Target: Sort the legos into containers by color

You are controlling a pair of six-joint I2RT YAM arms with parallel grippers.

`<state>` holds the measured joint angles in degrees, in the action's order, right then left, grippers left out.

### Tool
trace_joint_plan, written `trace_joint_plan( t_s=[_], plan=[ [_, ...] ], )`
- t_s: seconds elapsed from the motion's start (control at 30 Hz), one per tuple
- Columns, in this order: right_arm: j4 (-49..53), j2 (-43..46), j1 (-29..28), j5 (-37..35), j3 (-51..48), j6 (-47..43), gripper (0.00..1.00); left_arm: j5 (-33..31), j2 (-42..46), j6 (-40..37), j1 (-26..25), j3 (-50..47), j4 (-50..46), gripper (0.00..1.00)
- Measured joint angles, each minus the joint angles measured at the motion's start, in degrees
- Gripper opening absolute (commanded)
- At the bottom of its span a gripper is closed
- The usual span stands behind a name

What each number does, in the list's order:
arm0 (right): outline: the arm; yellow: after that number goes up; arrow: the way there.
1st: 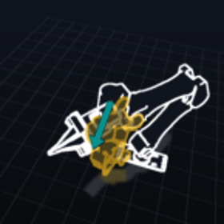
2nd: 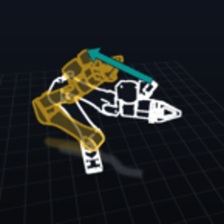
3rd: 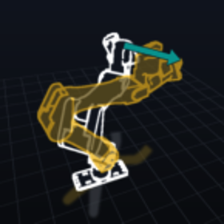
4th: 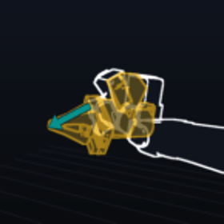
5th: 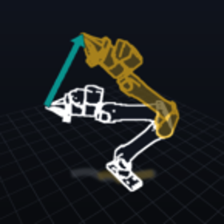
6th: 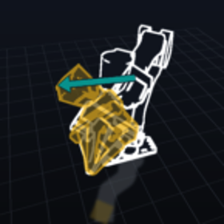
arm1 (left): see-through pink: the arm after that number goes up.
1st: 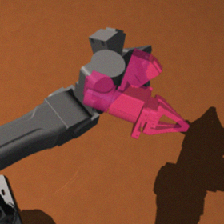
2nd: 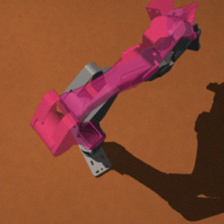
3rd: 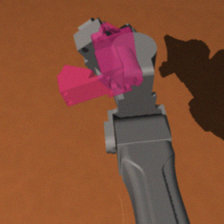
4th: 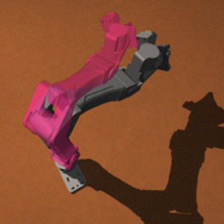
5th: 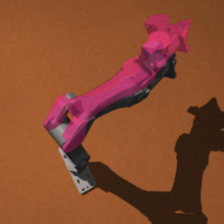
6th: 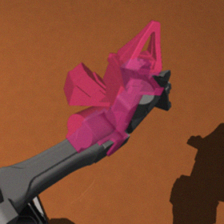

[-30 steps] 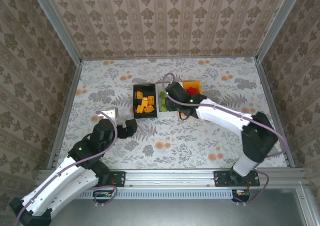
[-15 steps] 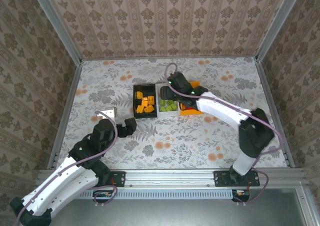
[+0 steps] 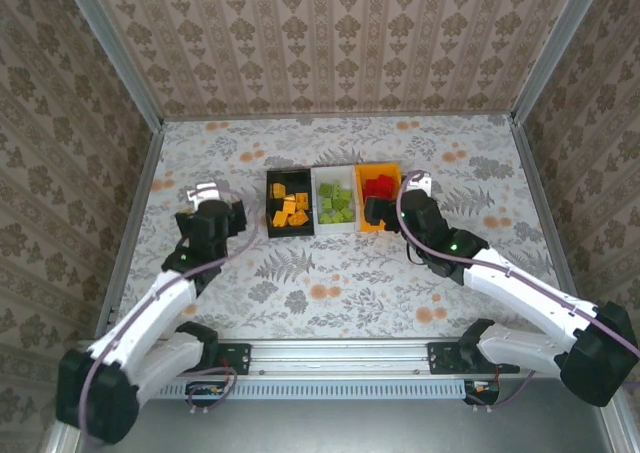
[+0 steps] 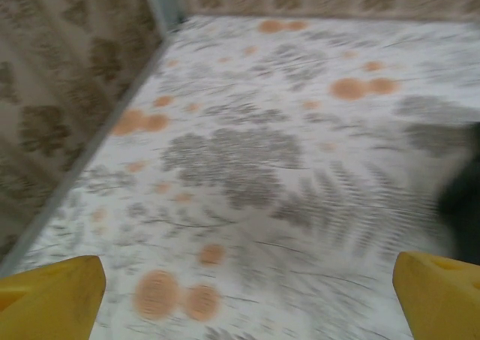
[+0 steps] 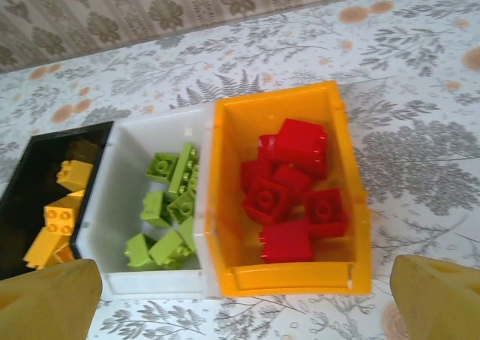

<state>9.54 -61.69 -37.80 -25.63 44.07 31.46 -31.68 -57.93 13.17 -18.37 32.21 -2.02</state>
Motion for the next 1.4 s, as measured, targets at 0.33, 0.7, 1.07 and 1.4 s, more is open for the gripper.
trace_joint_plan(
  t_s=[0.33,0.7,1.07,1.4],
  plan=[
    [-3.0,3.4,2.2,-4.2,-3.5,-0.4,1.00,2.8,-22.0,-13.7,7.1,-4.5,28.1,1.00],
    [-11.4,5.4,3.7,-4.4,-8.3,-3.6,1.00,18.7,-29.3,-16.6,15.6,-8.0,47.7,1.00],
    [-22.6,5.3,7.2,-5.0,-14.1,-17.2,1.00,20.0,-30.5,-15.8,15.8,-10.1,52.3,1.00],
    [-37.0,-2.7,28.0,-3.6,-20.2,-24.9,1.00,19.4,-30.5,-15.7,15.8,-10.1,53.1,1.00]
  ],
)
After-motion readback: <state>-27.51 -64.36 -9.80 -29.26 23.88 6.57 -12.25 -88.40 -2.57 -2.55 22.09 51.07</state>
